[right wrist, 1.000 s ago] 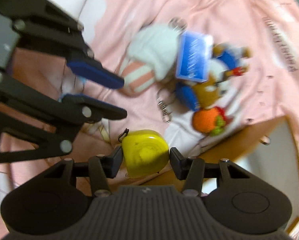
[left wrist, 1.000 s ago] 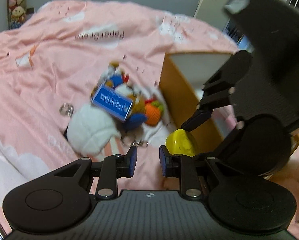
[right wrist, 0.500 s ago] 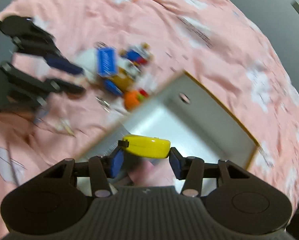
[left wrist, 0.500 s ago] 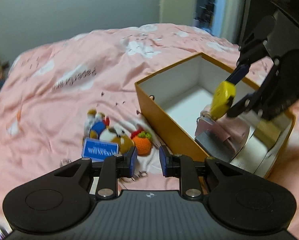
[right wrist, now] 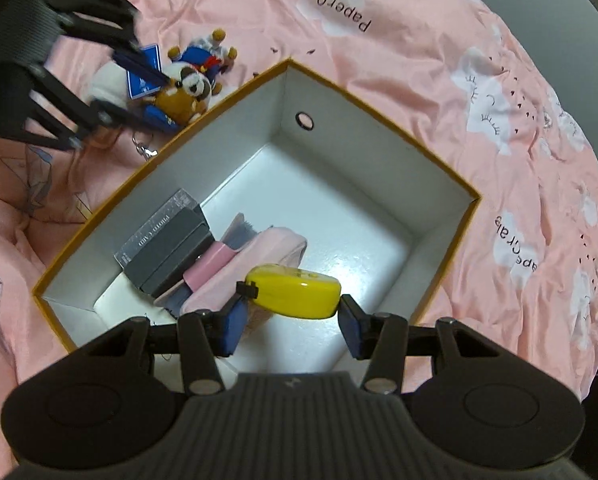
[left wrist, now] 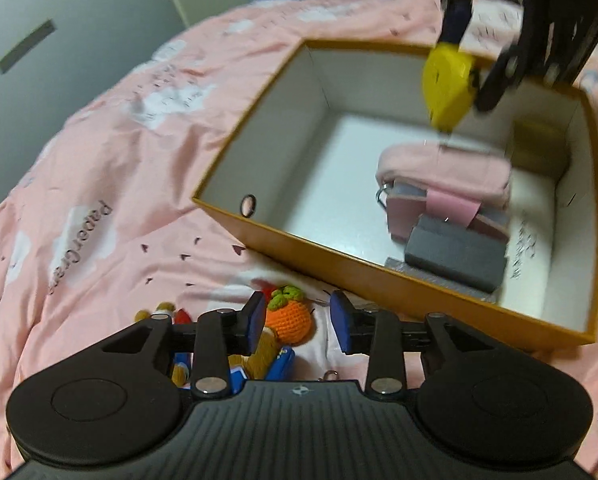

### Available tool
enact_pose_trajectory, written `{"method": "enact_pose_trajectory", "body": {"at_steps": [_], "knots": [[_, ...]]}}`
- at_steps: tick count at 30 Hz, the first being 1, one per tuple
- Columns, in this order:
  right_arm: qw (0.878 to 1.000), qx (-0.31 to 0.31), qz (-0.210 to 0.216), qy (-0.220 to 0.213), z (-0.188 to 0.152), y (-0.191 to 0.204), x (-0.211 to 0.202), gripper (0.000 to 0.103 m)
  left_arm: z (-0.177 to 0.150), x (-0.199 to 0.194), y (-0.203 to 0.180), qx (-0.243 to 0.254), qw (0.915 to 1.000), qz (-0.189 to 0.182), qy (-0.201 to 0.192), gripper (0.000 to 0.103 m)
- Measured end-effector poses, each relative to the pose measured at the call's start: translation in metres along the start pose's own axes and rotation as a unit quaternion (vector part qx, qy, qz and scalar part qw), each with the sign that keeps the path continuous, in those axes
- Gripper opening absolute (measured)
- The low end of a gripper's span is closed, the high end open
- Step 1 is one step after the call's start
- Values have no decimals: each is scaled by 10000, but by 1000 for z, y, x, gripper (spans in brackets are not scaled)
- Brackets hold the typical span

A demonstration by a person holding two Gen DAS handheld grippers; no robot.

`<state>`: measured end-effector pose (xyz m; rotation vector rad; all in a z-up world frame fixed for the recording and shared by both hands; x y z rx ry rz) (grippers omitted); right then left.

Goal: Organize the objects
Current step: 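Place the yellow tape measure into the orange box and open the right gripper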

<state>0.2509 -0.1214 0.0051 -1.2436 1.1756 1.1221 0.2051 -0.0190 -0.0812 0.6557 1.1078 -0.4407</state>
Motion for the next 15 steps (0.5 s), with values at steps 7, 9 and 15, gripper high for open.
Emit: {"method": "enact_pose_trajectory", "body": {"at_steps": [7,9,15], "knots": [[9939,-881,-312,588,-3,-3,28,51,13,47,9,434,9971,-31,620,47],[9910,-1108,-277,694,-1,-3,40,51,15,57,12,402,9963,-92,753,50],[9623,-2540,-268,940,3,6,70,51,20,80,17,184,9920,-124,1240,52]]}}
Point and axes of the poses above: each gripper's, at about its wrist camera, not at the fingertips, and x roughly the way its jaws point, y to its left, z to its top, the point moved 4 cm from there along x, roughly the way its jaws point, and after that the axes turned 15 degrees about y, right-handed, at the moved point
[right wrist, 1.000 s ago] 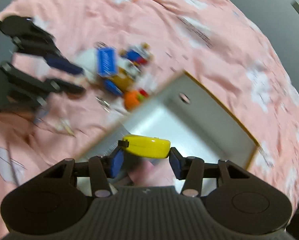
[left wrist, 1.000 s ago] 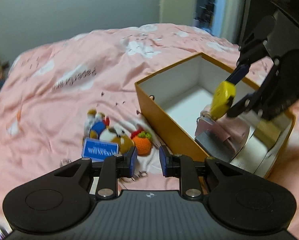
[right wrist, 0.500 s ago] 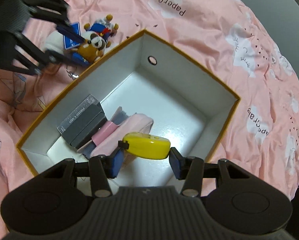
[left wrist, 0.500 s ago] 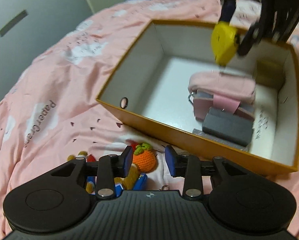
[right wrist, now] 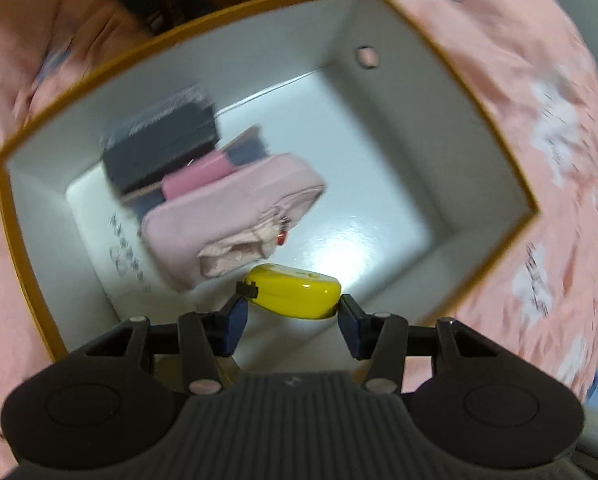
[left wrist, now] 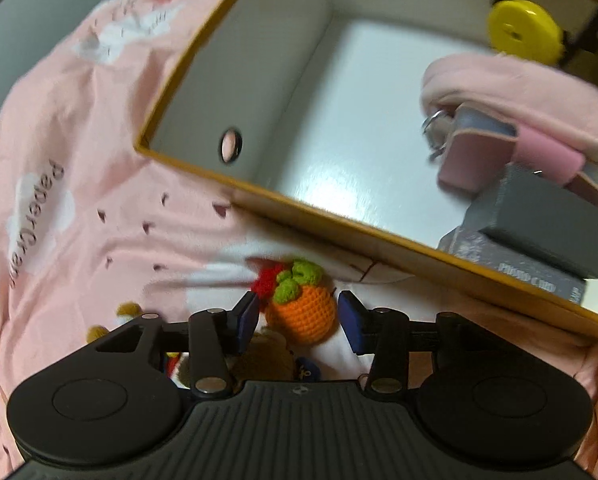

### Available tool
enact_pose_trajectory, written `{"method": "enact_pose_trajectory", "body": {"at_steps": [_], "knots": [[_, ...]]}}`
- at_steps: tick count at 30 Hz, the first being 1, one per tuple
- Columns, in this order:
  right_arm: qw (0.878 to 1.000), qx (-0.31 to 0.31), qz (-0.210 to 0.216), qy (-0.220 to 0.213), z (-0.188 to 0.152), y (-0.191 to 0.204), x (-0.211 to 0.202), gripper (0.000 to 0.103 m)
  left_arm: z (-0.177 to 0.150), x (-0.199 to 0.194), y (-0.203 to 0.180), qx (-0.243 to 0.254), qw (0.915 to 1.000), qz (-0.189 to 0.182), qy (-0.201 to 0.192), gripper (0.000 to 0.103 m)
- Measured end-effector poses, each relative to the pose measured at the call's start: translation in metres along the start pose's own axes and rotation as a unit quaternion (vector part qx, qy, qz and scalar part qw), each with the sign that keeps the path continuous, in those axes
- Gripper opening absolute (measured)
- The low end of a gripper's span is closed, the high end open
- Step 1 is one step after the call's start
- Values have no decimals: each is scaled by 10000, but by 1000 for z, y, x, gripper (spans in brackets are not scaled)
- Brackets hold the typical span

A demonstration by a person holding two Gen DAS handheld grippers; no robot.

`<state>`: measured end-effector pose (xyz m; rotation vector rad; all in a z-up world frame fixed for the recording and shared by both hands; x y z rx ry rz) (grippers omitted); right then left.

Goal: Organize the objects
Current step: 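Place the yellow tape measure into the orange box and open the right gripper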

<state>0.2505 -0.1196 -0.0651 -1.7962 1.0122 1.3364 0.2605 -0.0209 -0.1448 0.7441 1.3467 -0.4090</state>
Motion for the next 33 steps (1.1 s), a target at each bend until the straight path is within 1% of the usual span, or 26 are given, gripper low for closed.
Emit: {"method": "enact_pose_trajectory", "body": {"at_steps": [2,5,9,11,12,13,16,17,19,20,22,24,27,31,33], "knots": [[9994,-312,53,159,4,3,8,51,1,5,1,-132,9999,-72,65,52],[9974,-599,135,385,11,5,22,51,2,8,0,-235,9997,-72,59,53],[9930,-925,355,644,15,7,34,52,1,10,-2,-280,9996,29,85,53],[9918,-1017,427,645,17,7,35,52,0,10,-2,-308,9995,69,92,52],[9914,-1037,442,658,17,6,34,52,0,10,-1,-357,9993,77,105,47],[9915,-1037,445,649,17,5,33,52,-1,10,0,-409,9991,97,105,46],[9922,-958,614,499,16,1,28,52,-2,8,4,-574,9983,15,96,45],[9922,-918,664,511,16,0,28,52,-3,8,5,-604,9981,12,92,45],[9906,-1015,611,687,12,2,33,53,-4,7,5,-660,9978,29,90,45],[9892,-1097,524,818,10,4,35,53,-5,7,5,-689,9976,31,87,45],[9885,-1138,367,922,6,5,36,54,-7,5,7,-779,9970,11,45,44],[9894,-1063,382,910,4,1,31,55,-9,3,8,-890,9960,-58,-14,44],[9910,-1007,424,771,2,-2,19,56,-11,-1,11,-1052,9942,-197,-106,44],[9934,-886,533,502,5,-6,6,55,-6,-4,17,-1339,9893,-546,-181,43],[9932,-946,527,432,7,-5,6,55,-9,-9,13,-1422,9871,-692,-236,43]]}}
Point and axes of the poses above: each gripper's, at about its wrist camera, not at the fingertips, and x roughly the way its jaws point, y to its left, z to its top, the point moved 4 cm from there along x, roughly the way its jaws point, and after that the axes turned 15 degrees about y, right-handed, at the moved point
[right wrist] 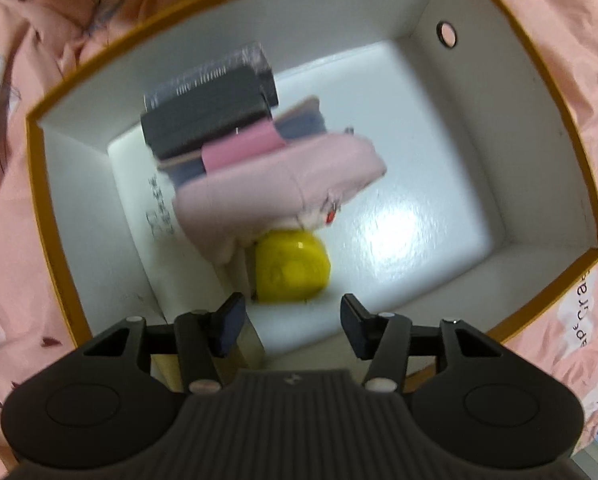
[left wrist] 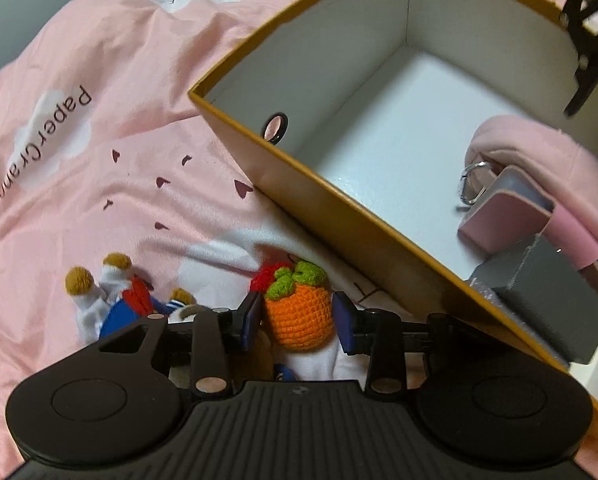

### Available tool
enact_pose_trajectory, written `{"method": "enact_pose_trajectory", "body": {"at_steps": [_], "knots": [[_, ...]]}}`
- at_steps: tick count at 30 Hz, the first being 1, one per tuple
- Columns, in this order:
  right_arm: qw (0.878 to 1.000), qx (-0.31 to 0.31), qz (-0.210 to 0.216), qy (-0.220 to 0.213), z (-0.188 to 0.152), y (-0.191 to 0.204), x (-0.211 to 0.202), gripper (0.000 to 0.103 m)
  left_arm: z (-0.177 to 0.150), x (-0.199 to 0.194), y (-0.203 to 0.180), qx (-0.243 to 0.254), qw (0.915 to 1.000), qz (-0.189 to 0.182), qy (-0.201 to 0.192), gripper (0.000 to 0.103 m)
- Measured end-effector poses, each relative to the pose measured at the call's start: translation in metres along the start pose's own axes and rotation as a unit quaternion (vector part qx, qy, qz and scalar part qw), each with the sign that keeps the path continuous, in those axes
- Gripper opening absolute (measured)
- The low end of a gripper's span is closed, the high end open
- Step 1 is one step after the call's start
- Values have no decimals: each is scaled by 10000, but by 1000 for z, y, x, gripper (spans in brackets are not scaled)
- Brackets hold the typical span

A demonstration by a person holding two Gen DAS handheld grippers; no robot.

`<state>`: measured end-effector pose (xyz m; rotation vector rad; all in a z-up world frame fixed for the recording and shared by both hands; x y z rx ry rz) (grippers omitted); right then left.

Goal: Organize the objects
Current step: 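Place the yellow tape measure into the orange box and open the right gripper, then grasp the orange crocheted fruit with the left gripper and carry it toward the box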

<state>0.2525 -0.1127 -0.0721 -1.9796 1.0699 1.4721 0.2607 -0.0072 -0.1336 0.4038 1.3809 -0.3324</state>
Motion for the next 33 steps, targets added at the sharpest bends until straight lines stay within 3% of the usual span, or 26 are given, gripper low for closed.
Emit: {"method": "enact_pose_trajectory", "body": {"at_steps": [5,8,13,17,19,24,28,33], "knots": [[9996,-244,-144,85,15,3,16,54,-2,-8,6,-154,9997,-173,-112,43],[9997,-206,-26,102,17,-3,22,33,-4,-17,9,-277,9990,-291,-185,43],[9993,301,-15,-215,16,-25,14,22,-6,-40,17,-503,9964,-551,-407,43],[9964,747,-214,-336,26,-35,19,21,-3,-60,21,-733,9925,-745,-641,43],[9966,707,-277,-307,30,-32,25,21,-2,-69,20,-771,9923,-665,-708,43],[9985,468,-146,-226,30,-21,30,19,-1,-83,24,-830,9911,-589,-856,43],[9989,395,197,-161,26,-15,31,22,1,-95,29,-929,9882,-594,-1062,43],[9986,428,181,-257,23,-10,26,20,5,-116,21,-840,9861,-611,-1296,43]]}}
Point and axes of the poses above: each gripper's, at about its wrist camera, not at the fingertips, and x roughly the way its jaws point, y to its left, z to its top, the point moved 4 cm from there along x, roughly the way its jaws point, and after that the axes turned 15 degrees about y, right-handed, at the moved point
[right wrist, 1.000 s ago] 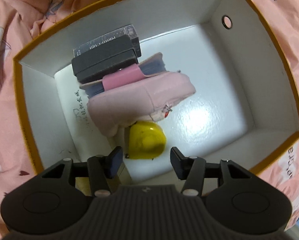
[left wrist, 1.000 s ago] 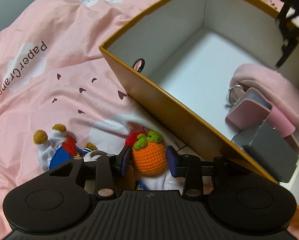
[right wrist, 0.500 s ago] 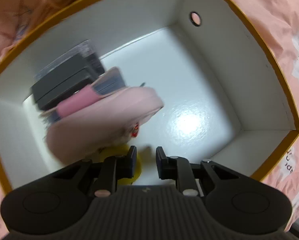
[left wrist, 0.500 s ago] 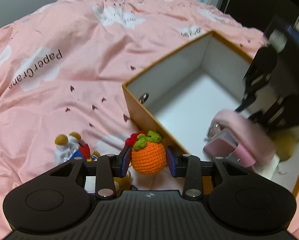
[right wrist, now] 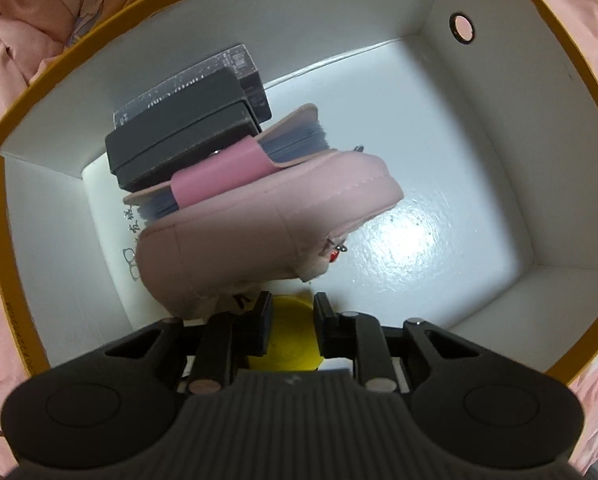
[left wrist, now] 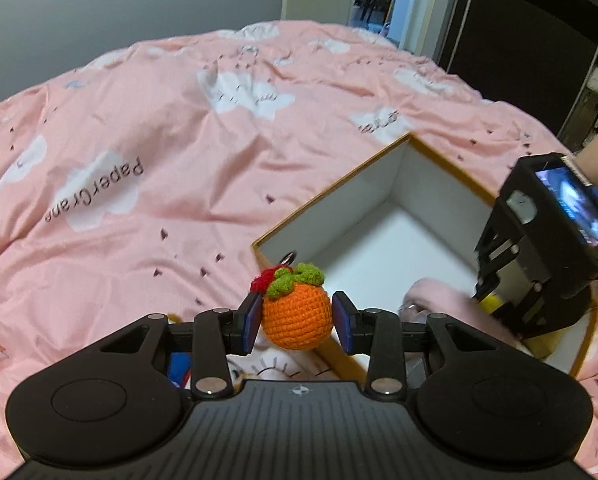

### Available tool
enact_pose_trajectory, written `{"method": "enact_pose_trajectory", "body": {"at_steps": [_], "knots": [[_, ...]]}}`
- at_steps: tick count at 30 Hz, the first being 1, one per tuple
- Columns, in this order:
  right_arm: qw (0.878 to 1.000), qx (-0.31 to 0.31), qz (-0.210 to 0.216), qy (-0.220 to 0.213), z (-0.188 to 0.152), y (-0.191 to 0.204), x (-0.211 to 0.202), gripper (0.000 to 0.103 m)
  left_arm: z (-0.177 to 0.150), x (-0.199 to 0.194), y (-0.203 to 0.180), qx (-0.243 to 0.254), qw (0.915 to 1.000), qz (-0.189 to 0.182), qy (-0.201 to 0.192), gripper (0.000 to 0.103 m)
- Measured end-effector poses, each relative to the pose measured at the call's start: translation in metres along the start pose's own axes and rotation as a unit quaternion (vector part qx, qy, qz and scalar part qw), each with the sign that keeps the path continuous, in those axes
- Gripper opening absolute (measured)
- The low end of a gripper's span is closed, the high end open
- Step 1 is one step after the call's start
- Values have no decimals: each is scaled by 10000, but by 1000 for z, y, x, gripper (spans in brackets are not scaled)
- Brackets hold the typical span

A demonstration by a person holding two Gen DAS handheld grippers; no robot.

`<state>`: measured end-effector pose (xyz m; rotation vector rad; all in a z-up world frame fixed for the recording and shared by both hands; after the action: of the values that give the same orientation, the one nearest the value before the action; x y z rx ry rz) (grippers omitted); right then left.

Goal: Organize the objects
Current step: 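Grasp the orange crocheted fruit with the left gripper and carry it toward the box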

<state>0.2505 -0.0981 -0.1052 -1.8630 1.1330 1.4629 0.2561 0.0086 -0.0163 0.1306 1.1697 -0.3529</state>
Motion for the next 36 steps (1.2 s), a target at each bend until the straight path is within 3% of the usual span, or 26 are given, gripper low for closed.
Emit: {"method": "enact_pose_trajectory", "body": {"at_steps": [6,12,16,20,23,25,26,27,28,33,36], "knots": [[9955,765,-526,-212,-2,-20,-4,15,11,-8,-23,148,9995,-245,-109,43],[9966,445,-693,-53,-5,1,8,9,22,-8,-58,453,9973,-565,-150,43],[9902,909,-957,-452,-22,-2,-10,10,26,0,-85,672,9948,-756,-133,43],[9680,1676,-1403,-1230,-59,0,-47,13,31,16,-103,635,9933,-961,-56,43],[9436,2255,-1640,-1785,-93,11,-72,13,33,27,-113,525,9930,-1054,-62,43],[9178,2791,-1821,-2161,-121,10,-86,22,34,34,-122,492,9926,-1108,-68,43],[9009,3160,-1827,-2346,-133,12,-91,25,34,38,-128,500,9926,-1108,-64,43],[8849,3500,-1798,-2493,-94,17,-94,30,33,43,-135,550,9928,-1068,-47,43],[8676,3852,-1731,-2625,-104,30,-89,32,32,48,-140,575,9932,-1015,-4,43],[7769,5338,-1656,-2900,-122,14,-54,35,36,83,-157,121,9941,-1051,255,43],[7413,5799,-1544,-3006,-126,17,-44,40,35,96,-167,114,9932,-1123,268,43]]}}
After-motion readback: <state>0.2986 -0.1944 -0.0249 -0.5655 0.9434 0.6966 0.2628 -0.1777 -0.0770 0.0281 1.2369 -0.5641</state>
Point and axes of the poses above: each gripper's, at about its wrist camera, not at the fingertips, and x roughly the way its jaws point, y to its left, z to its top, the point moved 4 cm from there along x, roughly the way its jaws point, and after that the axes turned 15 degrees about y, right-handed, at the moved point
